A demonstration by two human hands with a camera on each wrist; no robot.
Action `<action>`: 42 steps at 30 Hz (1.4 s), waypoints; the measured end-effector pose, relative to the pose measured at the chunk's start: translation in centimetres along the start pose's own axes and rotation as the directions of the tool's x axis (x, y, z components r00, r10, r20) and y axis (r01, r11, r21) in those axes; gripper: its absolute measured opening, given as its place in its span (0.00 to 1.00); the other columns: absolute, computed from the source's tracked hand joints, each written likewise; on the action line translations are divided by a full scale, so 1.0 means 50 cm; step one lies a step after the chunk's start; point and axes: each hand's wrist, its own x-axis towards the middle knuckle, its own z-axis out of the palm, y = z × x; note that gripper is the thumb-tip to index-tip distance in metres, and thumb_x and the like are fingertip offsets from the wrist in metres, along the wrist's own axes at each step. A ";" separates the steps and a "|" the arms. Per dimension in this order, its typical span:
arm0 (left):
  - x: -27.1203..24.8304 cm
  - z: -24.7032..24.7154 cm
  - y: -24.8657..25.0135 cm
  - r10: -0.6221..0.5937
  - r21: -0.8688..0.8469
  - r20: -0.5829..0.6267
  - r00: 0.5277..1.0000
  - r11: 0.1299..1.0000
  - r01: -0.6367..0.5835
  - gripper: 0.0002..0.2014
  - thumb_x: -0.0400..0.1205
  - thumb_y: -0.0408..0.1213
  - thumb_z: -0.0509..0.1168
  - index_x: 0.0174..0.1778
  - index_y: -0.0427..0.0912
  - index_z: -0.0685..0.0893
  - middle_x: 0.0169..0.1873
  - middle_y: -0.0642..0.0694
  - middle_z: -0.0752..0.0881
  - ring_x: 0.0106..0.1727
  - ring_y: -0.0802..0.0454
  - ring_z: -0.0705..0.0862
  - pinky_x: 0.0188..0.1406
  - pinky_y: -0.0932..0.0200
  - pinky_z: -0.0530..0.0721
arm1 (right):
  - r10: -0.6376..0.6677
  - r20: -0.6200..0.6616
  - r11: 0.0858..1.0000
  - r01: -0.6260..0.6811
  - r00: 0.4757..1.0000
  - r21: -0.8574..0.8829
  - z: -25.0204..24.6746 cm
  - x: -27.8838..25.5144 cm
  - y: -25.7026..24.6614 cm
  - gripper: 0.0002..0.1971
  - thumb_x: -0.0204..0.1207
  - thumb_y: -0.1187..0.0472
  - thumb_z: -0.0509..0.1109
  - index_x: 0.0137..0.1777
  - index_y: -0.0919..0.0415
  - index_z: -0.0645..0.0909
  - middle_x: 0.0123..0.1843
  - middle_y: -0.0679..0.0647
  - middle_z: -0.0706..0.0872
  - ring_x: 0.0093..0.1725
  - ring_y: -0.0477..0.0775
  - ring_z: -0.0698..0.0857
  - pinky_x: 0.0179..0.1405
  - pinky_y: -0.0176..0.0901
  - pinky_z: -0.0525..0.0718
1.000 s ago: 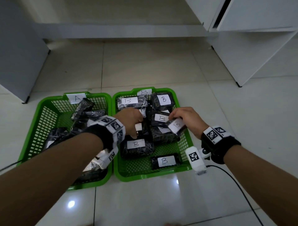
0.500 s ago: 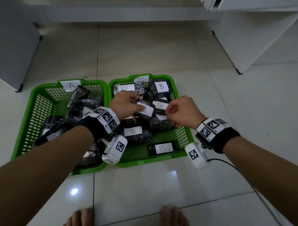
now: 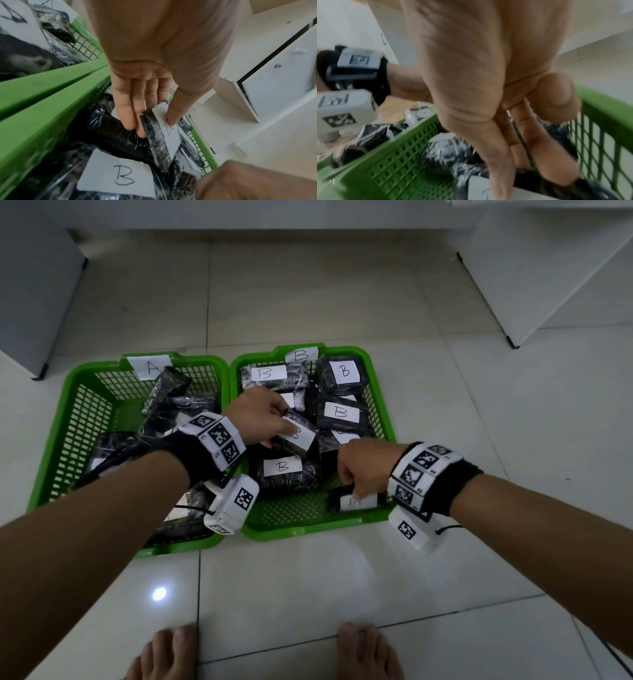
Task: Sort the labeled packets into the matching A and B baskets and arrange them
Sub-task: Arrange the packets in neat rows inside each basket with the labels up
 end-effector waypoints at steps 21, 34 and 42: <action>-0.006 0.002 -0.005 -0.107 -0.053 0.076 0.991 0.992 0.111 0.15 0.77 0.32 0.77 0.57 0.35 0.85 0.50 0.39 0.90 0.52 0.42 0.89 0.49 0.40 0.91 | -0.152 -0.158 0.958 0.106 0.976 -0.268 -0.011 -0.011 -0.008 0.22 0.77 0.71 0.69 0.28 0.57 0.63 0.29 0.50 0.67 0.33 0.55 0.74 0.34 0.43 0.69; -0.005 0.006 -0.008 -0.120 -0.095 0.075 0.990 0.987 0.127 0.12 0.76 0.31 0.77 0.54 0.37 0.86 0.50 0.38 0.90 0.51 0.42 0.90 0.48 0.38 0.91 | -0.171 -0.060 0.939 0.144 0.983 -0.314 0.001 0.001 -0.026 0.14 0.70 0.57 0.81 0.47 0.59 0.78 0.39 0.52 0.73 0.42 0.55 0.79 0.41 0.46 0.76; -0.008 0.010 -0.012 -0.119 -0.105 0.062 0.991 0.987 0.125 0.10 0.75 0.31 0.77 0.51 0.38 0.87 0.48 0.39 0.90 0.50 0.43 0.90 0.46 0.37 0.91 | -0.157 0.035 0.935 0.160 0.987 -0.317 0.020 0.027 -0.021 0.14 0.83 0.69 0.64 0.67 0.66 0.78 0.67 0.64 0.80 0.65 0.65 0.82 0.59 0.51 0.79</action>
